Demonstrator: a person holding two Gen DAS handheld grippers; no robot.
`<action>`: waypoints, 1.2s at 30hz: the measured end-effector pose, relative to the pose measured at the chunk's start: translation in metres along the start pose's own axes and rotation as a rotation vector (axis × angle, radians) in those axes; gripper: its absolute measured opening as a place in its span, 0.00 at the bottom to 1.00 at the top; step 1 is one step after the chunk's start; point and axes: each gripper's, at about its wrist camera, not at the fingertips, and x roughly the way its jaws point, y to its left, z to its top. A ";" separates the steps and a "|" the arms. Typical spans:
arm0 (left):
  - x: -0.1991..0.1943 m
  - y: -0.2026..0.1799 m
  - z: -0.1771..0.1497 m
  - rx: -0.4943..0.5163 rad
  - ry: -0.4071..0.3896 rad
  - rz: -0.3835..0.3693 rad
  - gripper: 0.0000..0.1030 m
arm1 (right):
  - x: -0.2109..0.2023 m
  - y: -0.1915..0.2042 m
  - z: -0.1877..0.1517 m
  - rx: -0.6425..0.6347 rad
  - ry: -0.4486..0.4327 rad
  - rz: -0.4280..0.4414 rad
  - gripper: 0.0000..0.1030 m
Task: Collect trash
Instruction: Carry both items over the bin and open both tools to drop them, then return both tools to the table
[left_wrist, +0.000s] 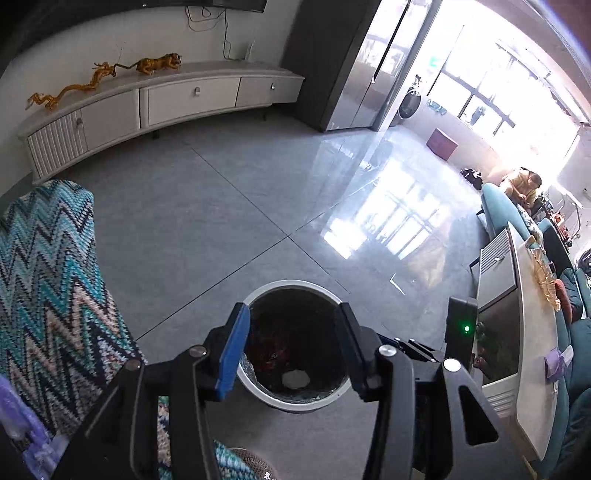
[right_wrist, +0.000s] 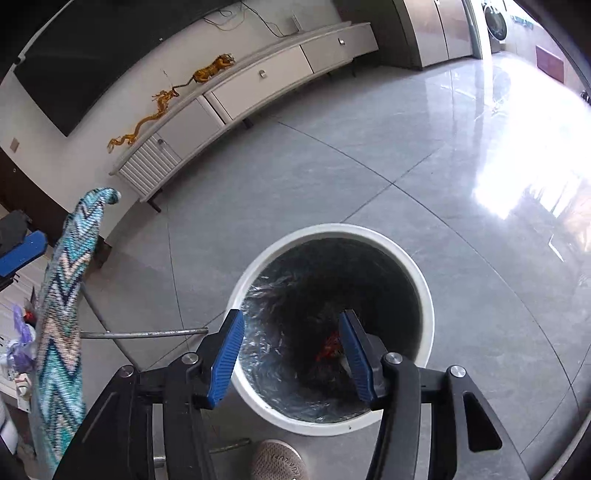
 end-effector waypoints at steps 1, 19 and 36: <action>-0.011 -0.002 -0.002 0.008 -0.005 0.001 0.45 | -0.006 0.006 0.001 -0.008 -0.009 0.002 0.50; -0.219 0.078 -0.094 -0.047 -0.237 0.163 0.58 | -0.138 0.186 -0.023 -0.255 -0.203 0.154 0.50; -0.321 0.244 -0.204 -0.315 -0.295 0.376 0.64 | -0.151 0.308 -0.069 -0.425 -0.186 0.226 0.55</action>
